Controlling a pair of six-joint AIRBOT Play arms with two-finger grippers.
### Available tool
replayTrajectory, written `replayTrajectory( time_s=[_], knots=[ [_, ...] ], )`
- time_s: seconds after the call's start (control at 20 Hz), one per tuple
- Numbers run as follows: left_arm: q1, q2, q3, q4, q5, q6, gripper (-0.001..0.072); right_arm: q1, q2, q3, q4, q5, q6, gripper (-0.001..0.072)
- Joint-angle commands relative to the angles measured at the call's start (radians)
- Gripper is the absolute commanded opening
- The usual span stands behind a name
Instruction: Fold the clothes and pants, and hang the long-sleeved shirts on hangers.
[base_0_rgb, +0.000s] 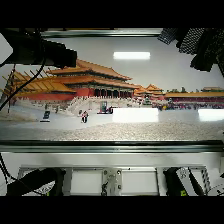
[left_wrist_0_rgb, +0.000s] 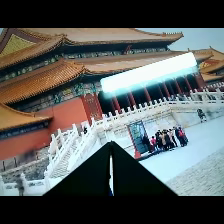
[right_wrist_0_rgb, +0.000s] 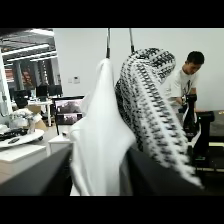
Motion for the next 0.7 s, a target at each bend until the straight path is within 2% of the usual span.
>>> replayTrajectory(
  time_s=[0.0, 0.2, 0.35, 0.4, 0.5, 0.6, 0.65],
  knots=[
    [0.0, -0.001, 0.001, 0.003, 0.001, -0.001, 0.0014, 0.0, 0.022, -0.001, 0.001, 0.047, 0.0, 0.0534],
    [0.0, -0.001, 0.001, 0.003, 0.001, -0.001, 0.0014, 0.0, 0.093, -0.001, 0.0, 0.131, 0.0, 0.0534],
    [0.0, -0.001, 0.001, 0.002, 0.002, -0.002, 0.0014, 0.0, 0.15, -0.002, 0.0, 0.277, 0.001, 0.0534],
    [0.0, -0.001, 0.001, 0.002, 0.002, -0.002, 0.0014, 0.0, 0.165, -0.002, 0.001, 0.353, 0.001, 0.0533],
    [-0.001, -0.001, 0.0, 0.002, 0.003, -0.002, 0.0014, 0.001, 0.183, -0.002, 0.018, 0.548, 0.083, 0.0532],
    [0.0, -0.001, 0.0, 0.0, 0.016, -0.003, 0.0014, 0.002, 0.174, -0.002, 0.02, 0.78, 0.153, 0.0532],
    [0.0, -0.001, 0.001, 0.0, 0.024, -0.014, 0.0014, 0.008, 0.158, -0.002, 0.024, 0.907, 0.153, 0.0532]
  ],
)
